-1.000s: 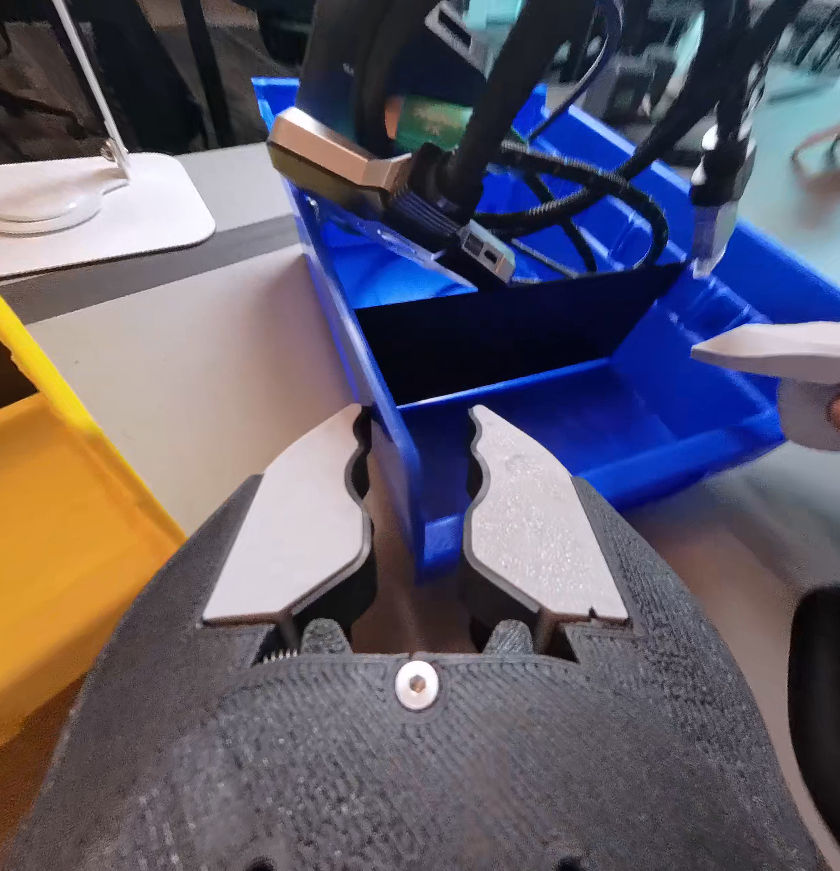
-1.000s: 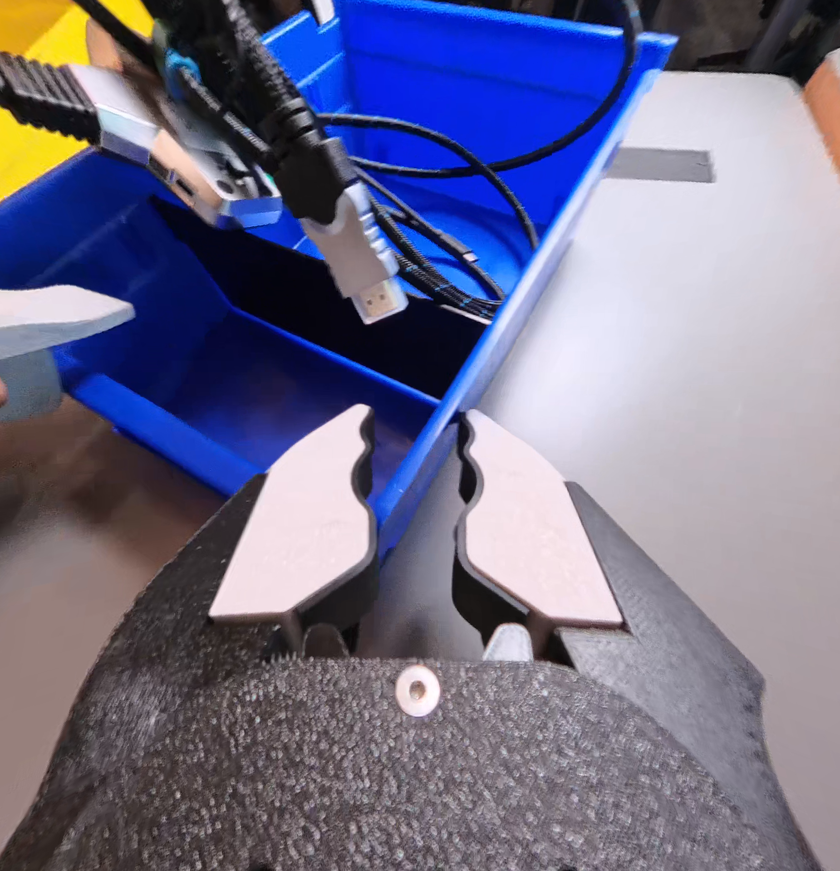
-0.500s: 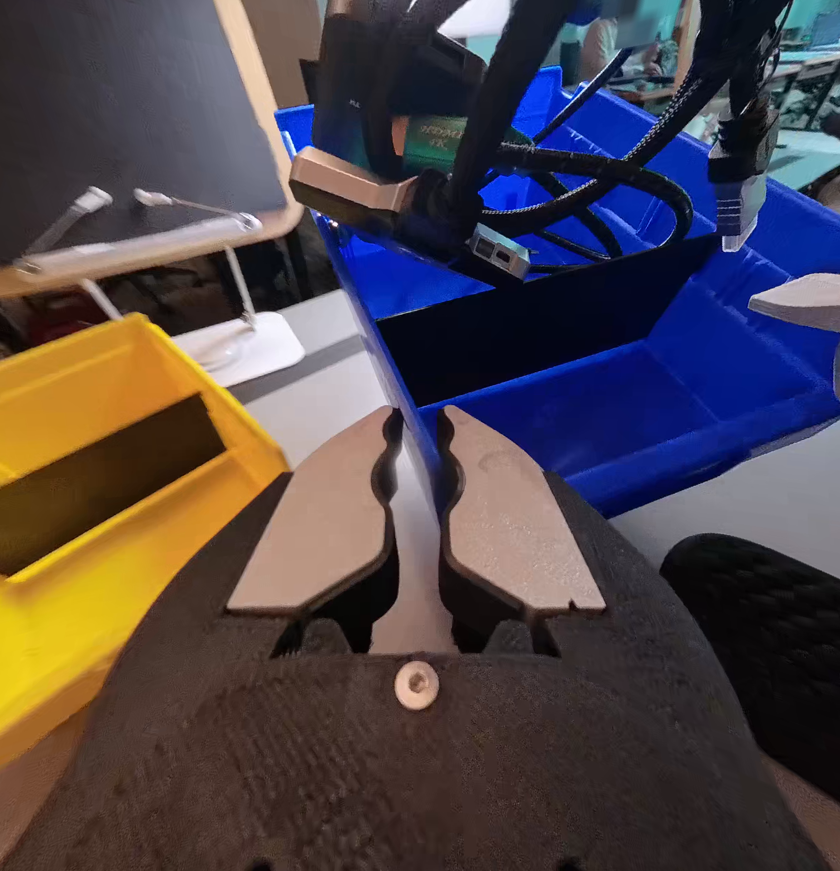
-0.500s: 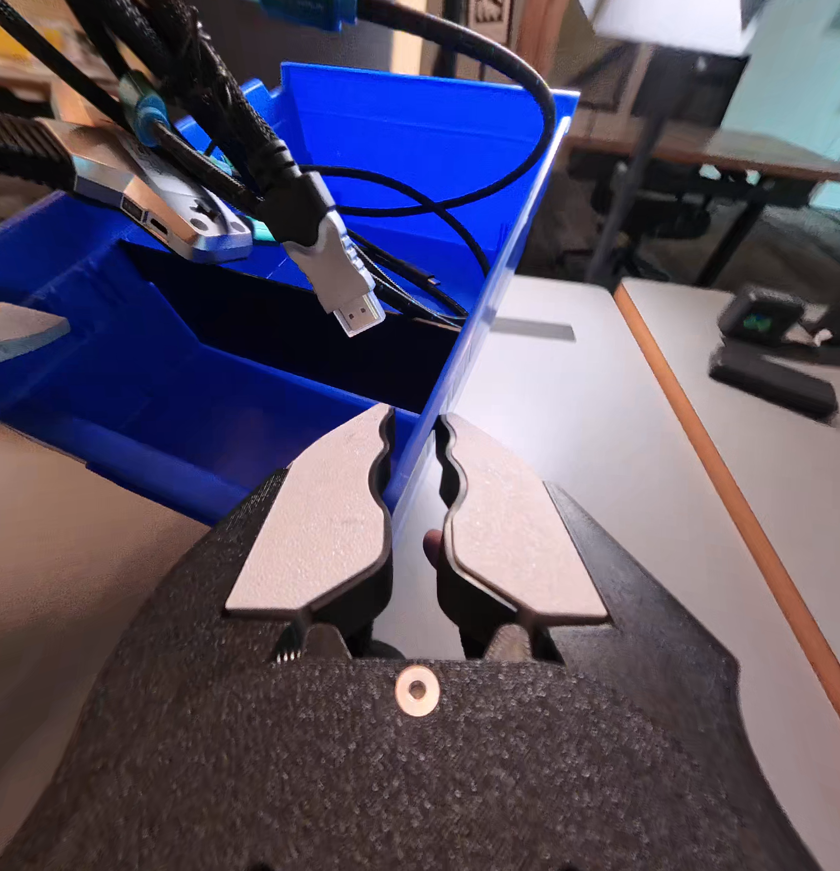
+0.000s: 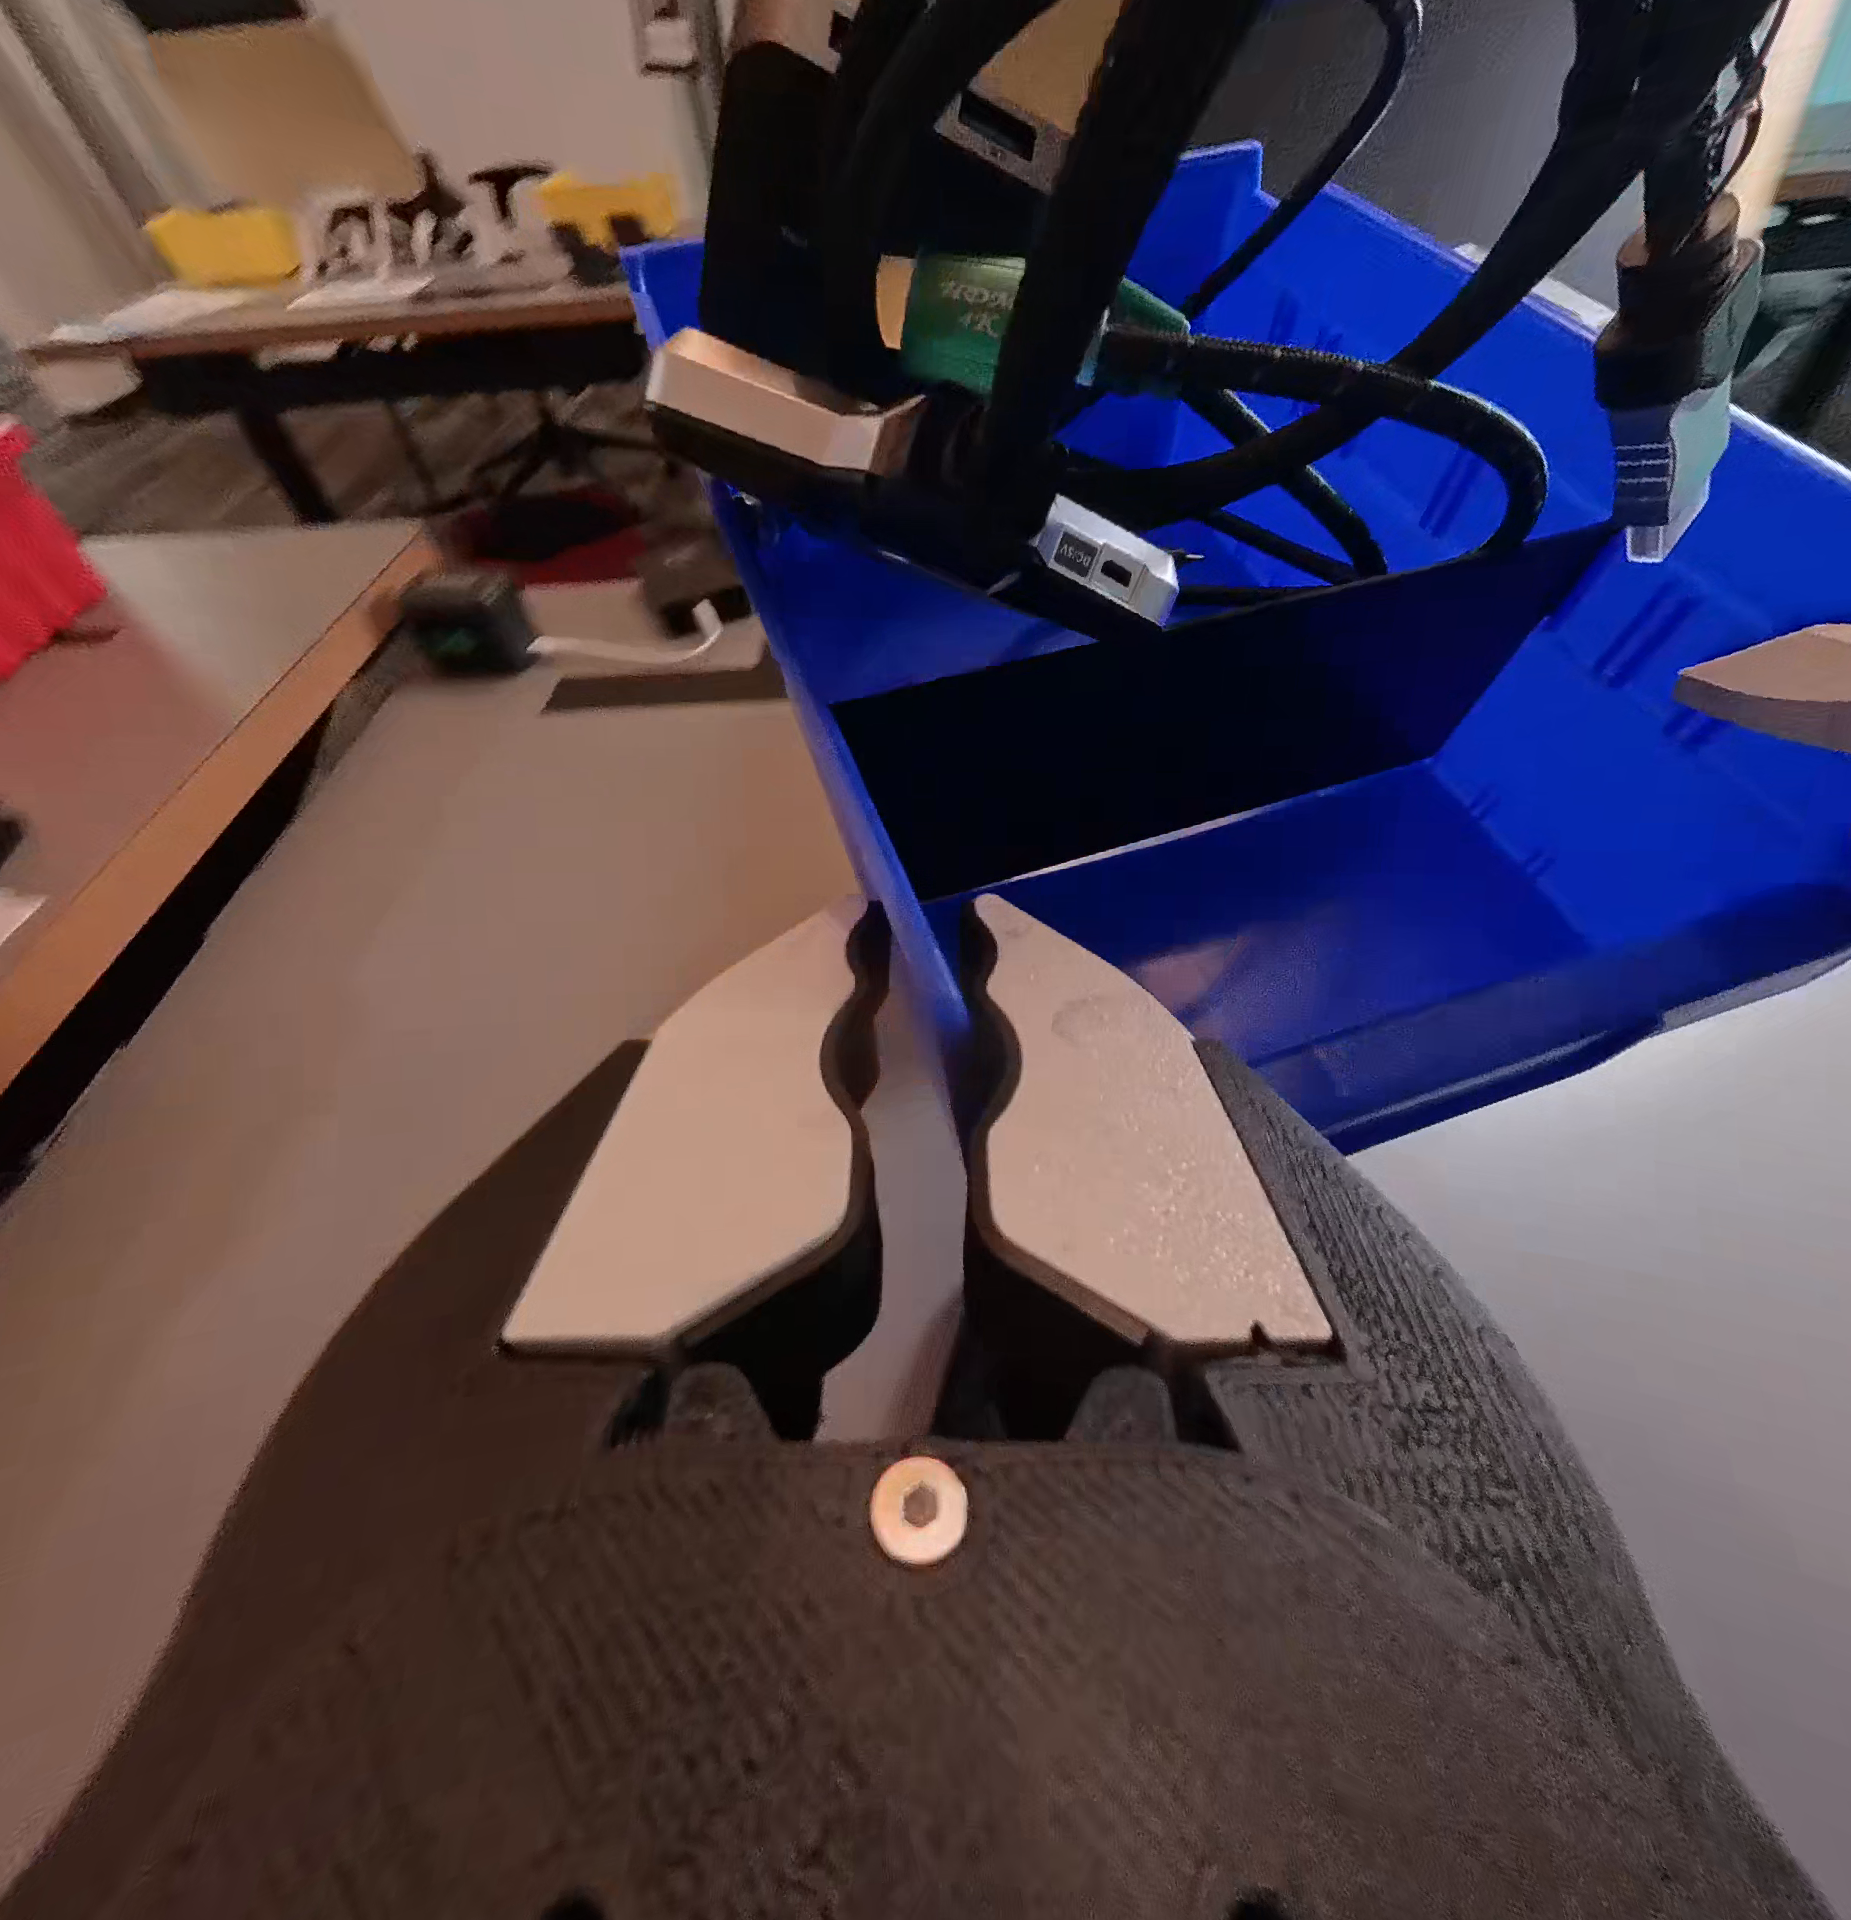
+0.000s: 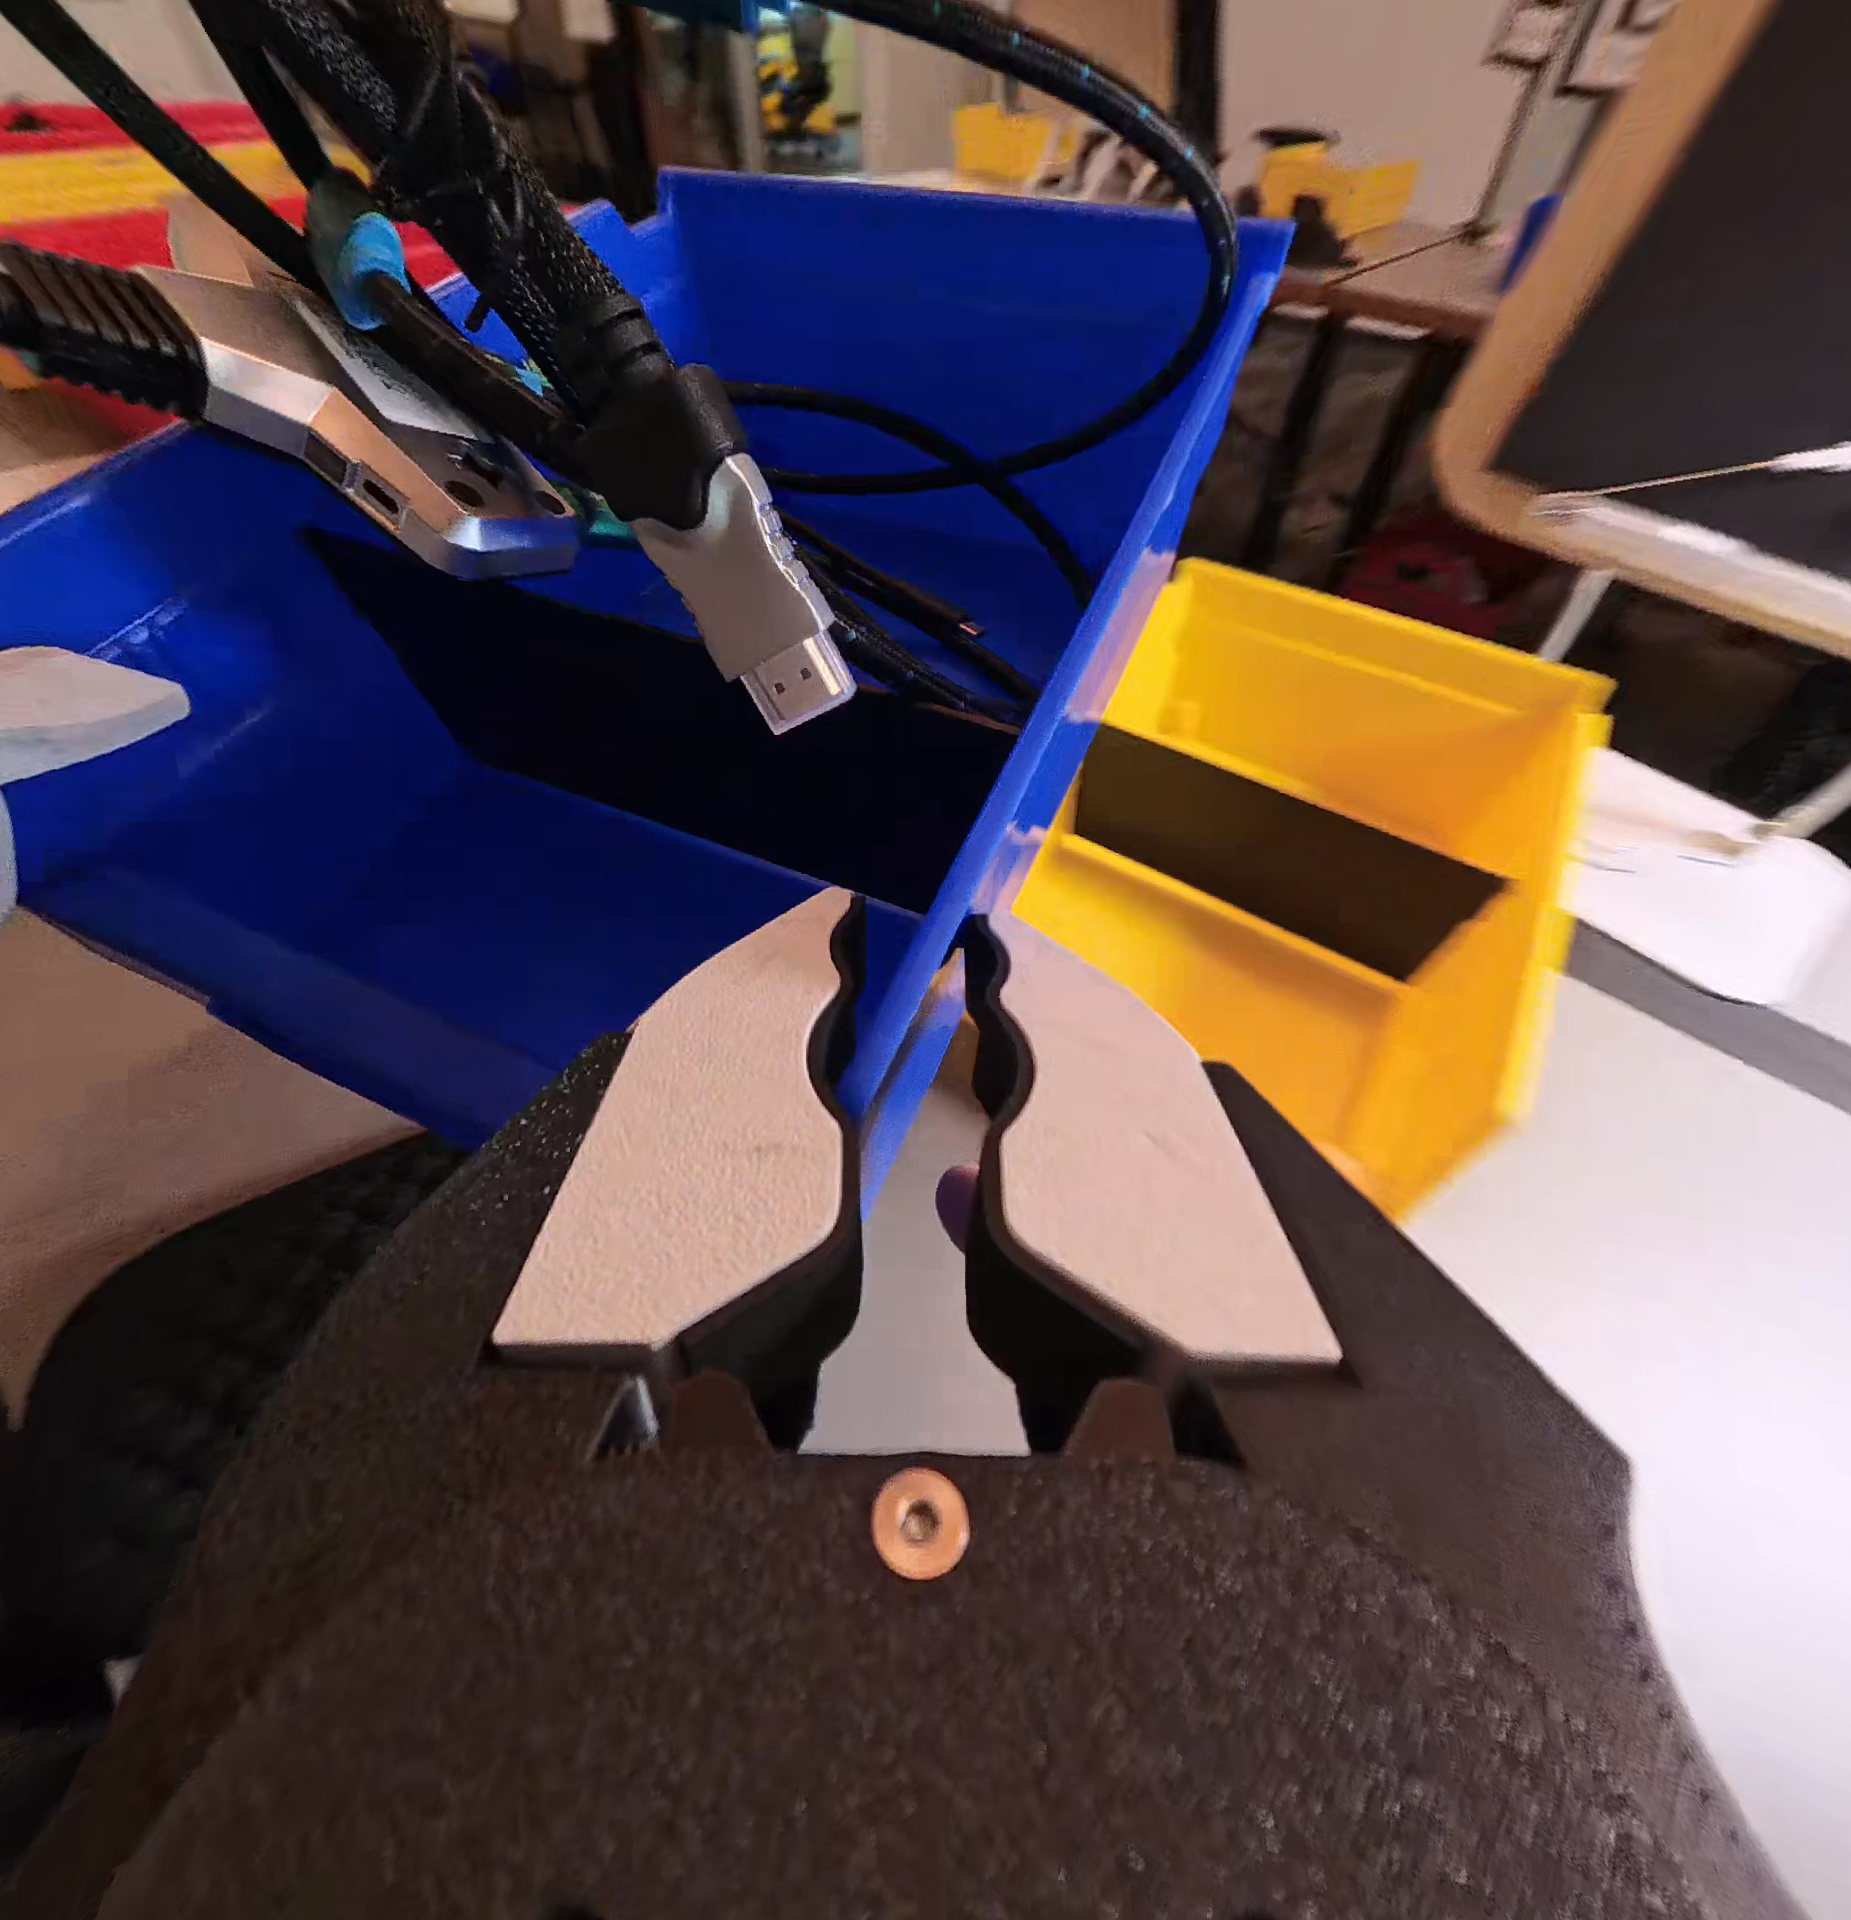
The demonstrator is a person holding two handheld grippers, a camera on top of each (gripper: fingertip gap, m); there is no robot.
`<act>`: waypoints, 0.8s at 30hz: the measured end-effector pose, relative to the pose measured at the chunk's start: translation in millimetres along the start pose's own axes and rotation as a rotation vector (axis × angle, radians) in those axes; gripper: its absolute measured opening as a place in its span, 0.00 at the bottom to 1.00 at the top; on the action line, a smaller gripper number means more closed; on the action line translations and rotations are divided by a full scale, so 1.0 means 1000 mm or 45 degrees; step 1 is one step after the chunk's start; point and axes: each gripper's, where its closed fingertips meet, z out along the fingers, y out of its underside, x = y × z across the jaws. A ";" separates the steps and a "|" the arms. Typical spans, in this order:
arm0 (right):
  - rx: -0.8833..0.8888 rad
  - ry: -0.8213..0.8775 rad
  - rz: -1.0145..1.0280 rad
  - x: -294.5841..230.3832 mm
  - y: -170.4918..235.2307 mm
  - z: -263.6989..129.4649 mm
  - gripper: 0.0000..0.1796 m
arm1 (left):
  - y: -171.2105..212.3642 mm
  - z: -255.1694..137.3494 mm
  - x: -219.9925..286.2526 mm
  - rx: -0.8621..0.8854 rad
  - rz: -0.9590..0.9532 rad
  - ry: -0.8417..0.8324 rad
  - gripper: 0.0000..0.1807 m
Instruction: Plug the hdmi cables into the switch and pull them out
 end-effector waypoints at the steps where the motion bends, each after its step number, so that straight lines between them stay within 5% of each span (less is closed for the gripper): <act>1: -0.022 -0.037 -0.004 -0.014 0.004 0.014 0.10 | 0.011 -0.002 -0.017 -0.024 -0.029 -0.039 0.07; 7: -0.167 -0.174 -0.004 -0.059 0.043 0.081 0.10 | 0.072 0.007 -0.077 -0.159 -0.167 -0.167 0.06; 16: -0.281 -0.208 -0.028 -0.040 0.092 0.126 0.12 | 0.120 0.059 -0.081 -0.164 -0.166 -0.199 0.07; 20: -0.265 -0.360 -0.133 -0.030 0.071 0.097 0.18 | 0.106 0.069 -0.076 -0.144 -0.196 -0.015 0.12; 24: -0.375 -0.360 -0.462 0.023 0.070 0.066 0.26 | 0.056 0.042 -0.070 -0.018 0.179 0.041 0.15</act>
